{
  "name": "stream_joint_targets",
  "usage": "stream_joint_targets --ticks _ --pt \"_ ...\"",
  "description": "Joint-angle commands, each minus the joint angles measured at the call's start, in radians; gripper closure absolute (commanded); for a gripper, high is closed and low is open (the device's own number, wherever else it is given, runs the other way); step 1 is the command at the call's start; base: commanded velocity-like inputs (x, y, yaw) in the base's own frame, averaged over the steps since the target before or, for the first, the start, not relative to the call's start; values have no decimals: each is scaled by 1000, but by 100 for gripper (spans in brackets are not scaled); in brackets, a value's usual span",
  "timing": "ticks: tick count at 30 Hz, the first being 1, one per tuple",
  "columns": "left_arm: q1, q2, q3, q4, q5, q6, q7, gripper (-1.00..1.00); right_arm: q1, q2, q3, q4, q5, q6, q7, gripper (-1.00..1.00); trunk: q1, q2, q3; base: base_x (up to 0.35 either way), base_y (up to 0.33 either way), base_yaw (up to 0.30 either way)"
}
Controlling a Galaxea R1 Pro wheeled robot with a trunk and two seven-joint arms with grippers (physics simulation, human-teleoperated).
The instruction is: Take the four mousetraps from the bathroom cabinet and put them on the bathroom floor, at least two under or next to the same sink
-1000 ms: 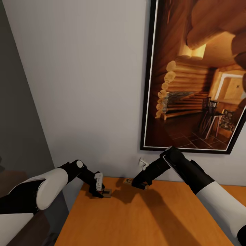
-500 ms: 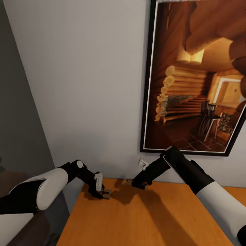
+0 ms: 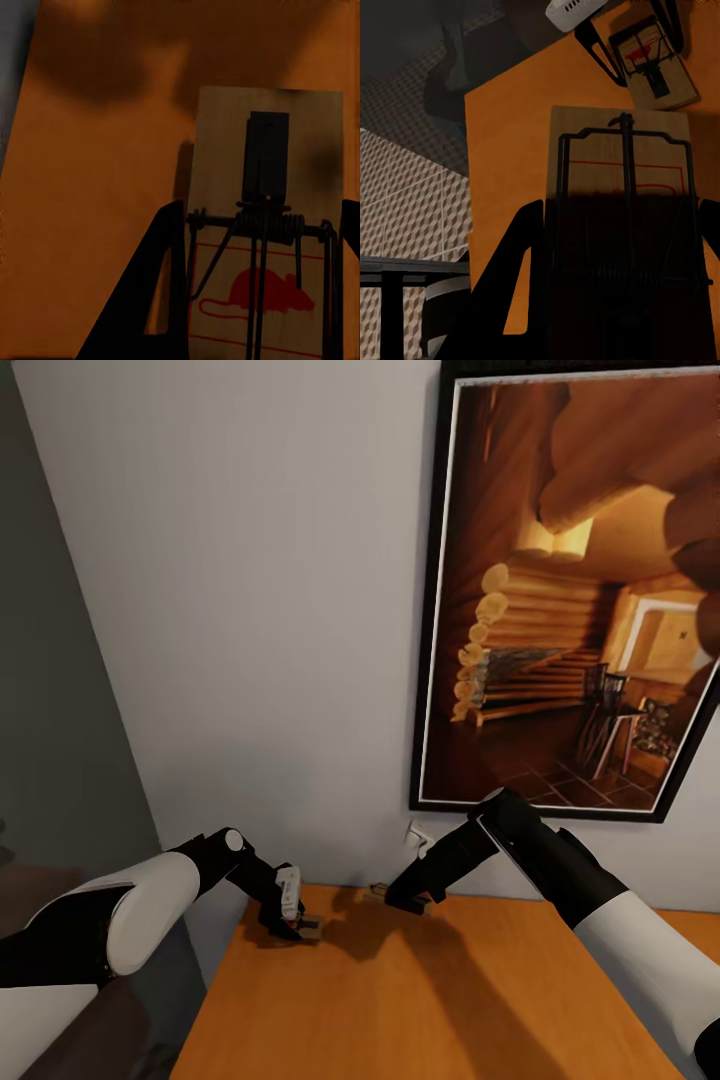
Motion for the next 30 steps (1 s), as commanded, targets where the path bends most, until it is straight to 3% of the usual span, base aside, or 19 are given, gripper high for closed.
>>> stream_joint_targets --ticks 1,30 --pt "-1 0 8 2 -11 -7 4 100 -1 0 1 -1 7 13 10 100 -4 6 1 0 0 0" --pt "-2 -1 7 1 -11 -5 5 100 -1 0 1 -1 7 13 10 100 -115 209 92 0 0 0"
